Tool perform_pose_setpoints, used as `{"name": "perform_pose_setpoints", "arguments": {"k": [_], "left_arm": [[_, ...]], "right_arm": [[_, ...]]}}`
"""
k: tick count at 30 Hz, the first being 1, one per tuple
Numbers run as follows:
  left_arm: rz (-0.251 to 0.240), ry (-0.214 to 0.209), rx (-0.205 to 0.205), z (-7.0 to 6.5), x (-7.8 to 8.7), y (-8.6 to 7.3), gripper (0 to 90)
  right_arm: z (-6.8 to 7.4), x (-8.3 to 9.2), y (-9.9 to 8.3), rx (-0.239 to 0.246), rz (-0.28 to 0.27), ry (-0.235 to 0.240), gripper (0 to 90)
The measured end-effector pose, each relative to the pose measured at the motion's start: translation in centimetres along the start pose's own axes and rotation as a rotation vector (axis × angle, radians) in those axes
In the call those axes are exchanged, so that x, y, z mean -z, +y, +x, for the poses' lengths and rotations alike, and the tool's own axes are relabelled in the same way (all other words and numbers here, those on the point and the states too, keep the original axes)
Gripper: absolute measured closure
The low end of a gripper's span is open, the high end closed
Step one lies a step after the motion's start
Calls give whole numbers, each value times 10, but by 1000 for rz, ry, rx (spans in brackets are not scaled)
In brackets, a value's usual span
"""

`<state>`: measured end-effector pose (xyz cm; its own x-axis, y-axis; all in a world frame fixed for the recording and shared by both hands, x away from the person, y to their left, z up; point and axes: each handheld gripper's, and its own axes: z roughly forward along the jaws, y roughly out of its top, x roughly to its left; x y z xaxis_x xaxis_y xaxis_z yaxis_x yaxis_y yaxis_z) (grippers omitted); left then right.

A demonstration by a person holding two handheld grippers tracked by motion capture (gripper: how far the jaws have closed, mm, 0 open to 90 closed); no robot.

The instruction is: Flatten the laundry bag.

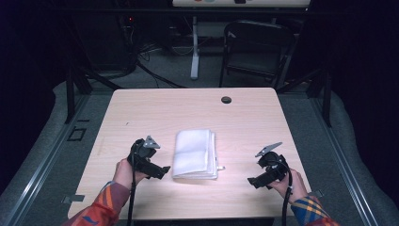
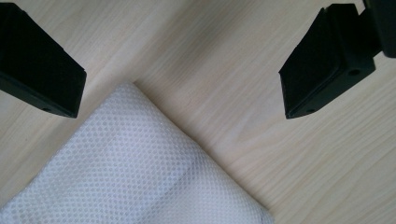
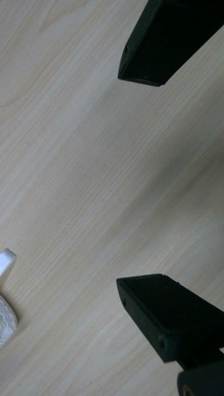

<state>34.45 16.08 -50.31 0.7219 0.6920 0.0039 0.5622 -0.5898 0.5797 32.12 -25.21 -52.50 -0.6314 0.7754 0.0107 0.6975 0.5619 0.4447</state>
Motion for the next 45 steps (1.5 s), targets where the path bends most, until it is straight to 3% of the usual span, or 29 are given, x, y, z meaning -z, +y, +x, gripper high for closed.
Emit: {"name": "perform_pose_setpoints", "arguments": {"k": [3, 26, 32, 37, 45], "left_arm": [[-4, -7, -11, -2, -1, 3, 1], [17, -73, -139, -31, -30, 29, 33], [27, -79, -167, -38, -38, 34, 72], [50, -101, -217, -48, -48, 41, 89], [78, -96, -259, -58, -63, 46, 110]], "right_arm": [[1, -1, 1, -3, -4, 19, 22], [4, -3, 2, 9, 12, 24, 35], [4, -3, 1, 8, 16, 26, 36], [4, -3, 1, 5, 10, 26, 36], [5, -3, 1, 10, 13, 34, 37]]}}
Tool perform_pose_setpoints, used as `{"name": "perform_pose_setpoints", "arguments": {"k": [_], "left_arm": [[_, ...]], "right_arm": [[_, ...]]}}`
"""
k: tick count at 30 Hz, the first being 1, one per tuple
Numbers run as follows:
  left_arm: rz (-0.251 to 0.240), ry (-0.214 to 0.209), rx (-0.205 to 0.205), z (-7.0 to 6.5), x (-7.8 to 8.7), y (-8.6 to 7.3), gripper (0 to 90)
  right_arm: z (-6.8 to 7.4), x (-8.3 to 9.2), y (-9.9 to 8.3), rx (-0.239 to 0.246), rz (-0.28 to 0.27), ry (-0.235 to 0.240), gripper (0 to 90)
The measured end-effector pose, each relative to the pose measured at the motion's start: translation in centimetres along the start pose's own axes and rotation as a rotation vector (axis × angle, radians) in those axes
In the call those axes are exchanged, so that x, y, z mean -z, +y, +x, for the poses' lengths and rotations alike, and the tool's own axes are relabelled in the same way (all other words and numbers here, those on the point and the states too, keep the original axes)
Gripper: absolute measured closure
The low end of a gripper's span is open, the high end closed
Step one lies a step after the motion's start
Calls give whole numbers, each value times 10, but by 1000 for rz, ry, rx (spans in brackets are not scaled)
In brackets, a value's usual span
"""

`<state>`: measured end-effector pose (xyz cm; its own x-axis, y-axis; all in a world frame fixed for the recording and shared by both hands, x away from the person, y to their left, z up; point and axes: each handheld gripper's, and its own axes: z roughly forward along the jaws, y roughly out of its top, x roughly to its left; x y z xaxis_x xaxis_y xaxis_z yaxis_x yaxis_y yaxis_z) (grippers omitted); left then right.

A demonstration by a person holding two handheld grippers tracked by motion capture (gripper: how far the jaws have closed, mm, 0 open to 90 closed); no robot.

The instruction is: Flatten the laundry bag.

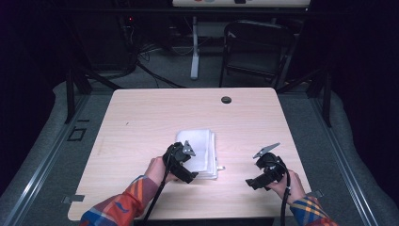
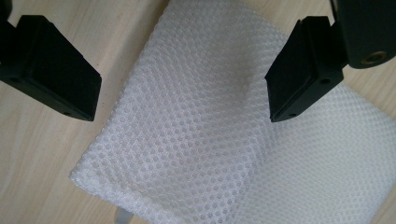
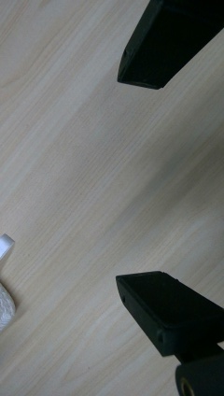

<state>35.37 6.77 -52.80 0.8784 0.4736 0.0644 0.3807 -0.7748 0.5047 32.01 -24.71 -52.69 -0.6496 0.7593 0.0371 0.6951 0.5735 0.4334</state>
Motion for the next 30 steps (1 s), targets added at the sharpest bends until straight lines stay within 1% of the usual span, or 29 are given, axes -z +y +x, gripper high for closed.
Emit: {"name": "perform_pose_setpoints", "arguments": {"k": [1, 3, 4, 7, 10, 12, 14, 15, 16, 18, 20, 21, 22, 23, 24, 25, 26, 27, 28, 29, 30], "left_arm": [[7, 3, -4, 0, -2, 1, 115], [11, 3, -1, -1, -8, 1, 120], [21, 11, -7, -2, -10, 1, 128], [38, 18, -21, -3, -15, 1, 138], [48, 32, -30, -4, -16, 1, 158], [50, 33, -31, -4, -17, 1, 179], [63, 51, -47, -5, -20, 0, 199], [65, 57, -53, -6, -21, 0, 204], [67, 60, -57, -7, -22, 0, 211], [75, 60, -66, -8, -24, 0, 237], [77, 55, -80, -9, -24, 0, 280], [75, 50, -81, -9, -24, 0, 314], [74, 49, -85, -10, -24, 0, 336], [76, 35, -92, -9, -24, 0, 376], [79, 27, -97, -9, -24, 0, 407], [80, 29, -98, -10, -24, 0, 424], [75, 20, -98, -10, -23, 0, 441], [74, 12, -100, -9, -23, 0, 482], [74, 12, -103, -9, -23, 0, 491], [74, 12, -103, -9, -23, 0, 519], [77, 3, -110, -9, -23, 0, 539]], "right_arm": [[1, 0, 0, -2, -2, 6, 37], [1, -1, 0, 18, 6, 13, 37], [2, -1, 0, 22, 6, 22, 37], [4, -2, 1, 37, 17, 25, 43], [5, -2, 0, 37, 17, 19, 43], [5, -2, 0, 38, 20, 21, 43], [6, -3, 0, 28, 12, 31, 43], [5, -3, 1, 36, 19, 29, 44], [5, -3, 1, 40, 23, 24, 43], [6, -3, 1, 39, 24, 33, 44], [7, -5, 0, 34, 16, 38, 45], [7, -5, 1, 38, 20, 40, 46], [7, -5, 1, 44, 26, 32, 47], [7, -5, 1, 47, 29, 33, 47], [8, -5, 1, 43, 27, 41, 47], [8, -5, 1, 42, 28, 44, 47], [8, -5, 1, 47, 32, 37, 48], [8, -5, 1, 50, 35, 31, 50], [8, -6, 1, 44, 26, 34, 50], [8, -6, 1, 44, 26, 34, 50], [8, -6, 2, 54, 33, 33, 51]]}}
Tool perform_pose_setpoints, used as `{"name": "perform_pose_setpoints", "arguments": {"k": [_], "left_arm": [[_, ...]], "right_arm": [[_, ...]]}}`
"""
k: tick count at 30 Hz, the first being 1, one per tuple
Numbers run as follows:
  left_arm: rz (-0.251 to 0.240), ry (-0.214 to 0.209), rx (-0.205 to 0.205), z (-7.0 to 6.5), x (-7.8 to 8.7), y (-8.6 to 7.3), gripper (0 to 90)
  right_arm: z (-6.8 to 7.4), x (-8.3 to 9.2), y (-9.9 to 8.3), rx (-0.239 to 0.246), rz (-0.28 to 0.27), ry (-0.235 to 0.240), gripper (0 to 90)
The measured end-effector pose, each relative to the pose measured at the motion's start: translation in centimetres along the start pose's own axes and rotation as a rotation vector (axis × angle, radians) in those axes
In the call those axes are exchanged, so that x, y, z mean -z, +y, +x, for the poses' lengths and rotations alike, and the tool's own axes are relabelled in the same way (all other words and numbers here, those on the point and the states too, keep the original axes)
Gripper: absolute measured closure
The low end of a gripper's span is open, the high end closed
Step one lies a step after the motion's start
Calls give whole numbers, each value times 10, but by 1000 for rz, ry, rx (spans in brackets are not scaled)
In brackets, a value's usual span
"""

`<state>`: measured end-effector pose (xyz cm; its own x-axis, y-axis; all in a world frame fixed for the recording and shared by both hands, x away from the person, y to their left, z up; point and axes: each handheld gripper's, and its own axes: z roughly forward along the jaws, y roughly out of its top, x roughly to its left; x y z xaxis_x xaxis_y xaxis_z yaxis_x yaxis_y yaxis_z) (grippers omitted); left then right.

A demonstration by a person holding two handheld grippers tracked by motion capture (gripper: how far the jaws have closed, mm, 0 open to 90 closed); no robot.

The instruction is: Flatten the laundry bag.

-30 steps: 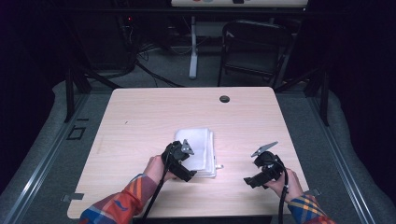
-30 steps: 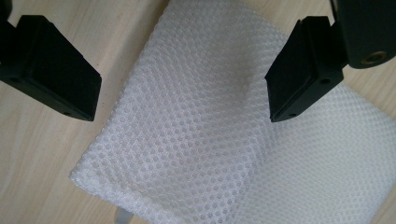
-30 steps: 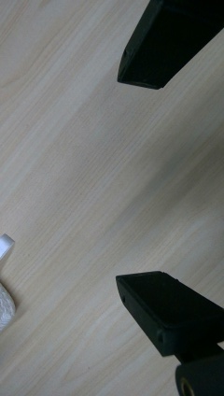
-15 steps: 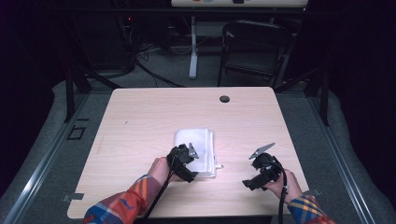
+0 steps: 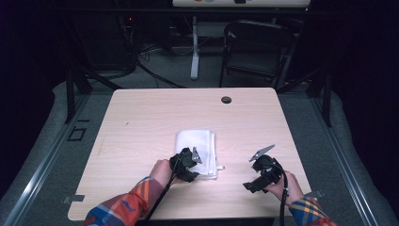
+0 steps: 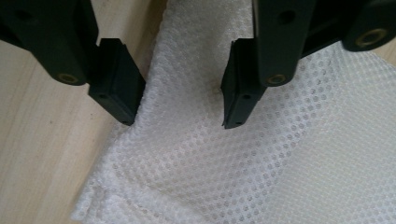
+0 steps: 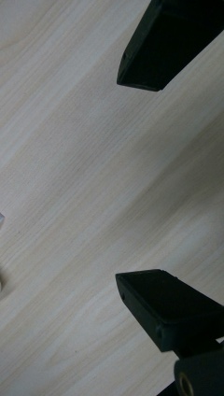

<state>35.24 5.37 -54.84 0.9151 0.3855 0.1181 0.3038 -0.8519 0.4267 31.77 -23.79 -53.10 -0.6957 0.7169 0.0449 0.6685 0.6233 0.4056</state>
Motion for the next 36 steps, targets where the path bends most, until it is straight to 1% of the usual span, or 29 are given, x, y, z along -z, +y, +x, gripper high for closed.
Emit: {"name": "perform_pose_setpoints", "arguments": {"k": [1, 2, 3, 4, 6, 7, 9, 10, 12, 13, 14, 15, 16, 18, 19, 22, 23, 26, 30, 33, 34, 36], "left_arm": [[0, 2, 2, 0, 0, 0, 554], [-2, -11, 1, 1, 0, 0, 570], [-5, -12, 0, 1, 0, -1, 612], [-5, -11, -1, 1, 0, -1, 624], [-9, -18, 0, 2, 0, -1, 657], [-11, -21, 3, 2, 1, -1, 690], [-17, -27, 4, 3, 1, -2, 702], [-22, -40, 6, 3, 1, -2, 724], [-26, -50, 18, 5, 1, -3, 729], [-30, -52, 20, 5, 1, -3, 728], [-29, -56, 19, 6, 2, -3, 728], [-29, -56, 19, 6, 2, -3, 726], [-35, -66, 26, 7, 2, -4, 726], [-37, -70, 27, 8, 4, -4, 723], [-39, -70, 28, 8, 4, -4, 724], [-42, -73, 29, 8, 5, -4, 724], [-43, -74, 27, 8, 5, -4, 724], [-50, -80, 29, 9, 7, -4, 710], [-34, -71, 21, 7, 6, -2, 697], [-20, -68, 17, 6, 4, -2, 715], [-18, -66, 16, 6, 4, -2, 733], [-18, -65, 20, 6, 3, -3, 769]], "right_arm": [[0, 0, 0, -1, -3, -2, 51], [0, 0, 0, 3, 0, -6, 52], [1, -1, 0, 0, -3, -1, 53], [1, -1, 1, 2, -1, 3, 53], [2, -2, 1, -11, -17, 14, 59], [2, -1, 1, -2, -6, 4, 63], [2, -2, 2, 4, 0, -2, 76], [2, -2, 2, 5, -5, 7, 80], [4, -3, 3, 4, -6, 11, 83], [5, -4, 3, -10, -26, 19, 86], [4, -3, 5, 13, -2, 13, 88], [4, -3, 5, 13, -2, 13, 88], [7, -6, 5, -1, -18, 19, 90], [7, -6, 7, 17, -3, 20, 94], [8, -6, 7, 18, -3, 23, 95], [8, -6, 8, 21, -4, 13, 98], [9, -6, 8, 20, -5, 23, 98], [9, -6, 9, 23, -4, 18, 100], [9, -6, 9, 23, -4, 18, 101], [9, -6, 9, 26, -2, 16, 108], [9, -6, 9, 23, -6, 21, 110], [9, -6, 9, 25, -6, 17, 111]]}}
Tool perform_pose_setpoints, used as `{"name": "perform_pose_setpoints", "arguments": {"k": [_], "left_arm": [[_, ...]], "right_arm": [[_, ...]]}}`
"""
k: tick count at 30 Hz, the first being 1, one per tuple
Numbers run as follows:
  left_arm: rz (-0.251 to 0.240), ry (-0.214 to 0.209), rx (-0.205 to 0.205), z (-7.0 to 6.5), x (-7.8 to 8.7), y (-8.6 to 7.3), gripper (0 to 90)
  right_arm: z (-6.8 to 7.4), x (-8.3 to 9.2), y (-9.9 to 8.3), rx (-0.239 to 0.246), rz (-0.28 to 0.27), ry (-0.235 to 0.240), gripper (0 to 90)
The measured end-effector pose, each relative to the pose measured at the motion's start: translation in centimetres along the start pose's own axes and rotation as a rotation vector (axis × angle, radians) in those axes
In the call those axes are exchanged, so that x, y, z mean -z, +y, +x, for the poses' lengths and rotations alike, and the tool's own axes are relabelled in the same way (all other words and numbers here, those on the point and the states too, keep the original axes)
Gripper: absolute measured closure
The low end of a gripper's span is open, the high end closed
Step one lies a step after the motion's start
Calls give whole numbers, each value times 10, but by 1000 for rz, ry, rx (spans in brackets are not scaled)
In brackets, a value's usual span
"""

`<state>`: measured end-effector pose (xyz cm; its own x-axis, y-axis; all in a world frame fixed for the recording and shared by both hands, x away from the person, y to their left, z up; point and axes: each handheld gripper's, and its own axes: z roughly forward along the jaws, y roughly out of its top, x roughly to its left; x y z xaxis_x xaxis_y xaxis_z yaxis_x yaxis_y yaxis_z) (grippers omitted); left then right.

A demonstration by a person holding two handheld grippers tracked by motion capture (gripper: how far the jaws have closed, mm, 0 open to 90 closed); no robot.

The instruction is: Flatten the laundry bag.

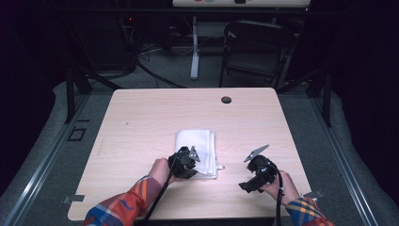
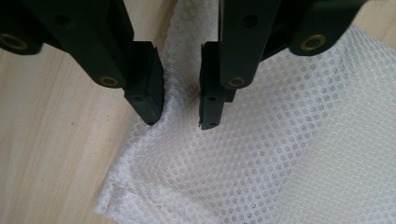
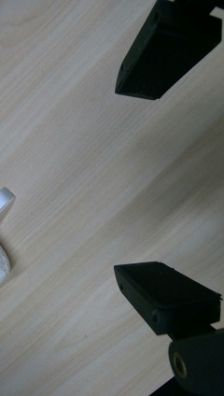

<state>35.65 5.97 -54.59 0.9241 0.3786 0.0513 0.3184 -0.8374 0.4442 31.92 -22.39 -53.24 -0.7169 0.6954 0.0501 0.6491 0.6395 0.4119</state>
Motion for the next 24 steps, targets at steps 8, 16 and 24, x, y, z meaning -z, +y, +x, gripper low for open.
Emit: {"name": "perform_pose_setpoints", "arguments": {"k": [8, 16, 24], "left_arm": [[-23, 7, 3, 1, 1, -1, 862], [-57, 10, 4, 2, 6, -3, 866], [-70, 11, 6, 2, 9, -4, 866]], "right_arm": [[3, 3, 4, -8, -45, 0, 242], [15, -4, 18, 38, -65, 22, 711], [28, -21, 38, 94, -88, 34, 881]]}}
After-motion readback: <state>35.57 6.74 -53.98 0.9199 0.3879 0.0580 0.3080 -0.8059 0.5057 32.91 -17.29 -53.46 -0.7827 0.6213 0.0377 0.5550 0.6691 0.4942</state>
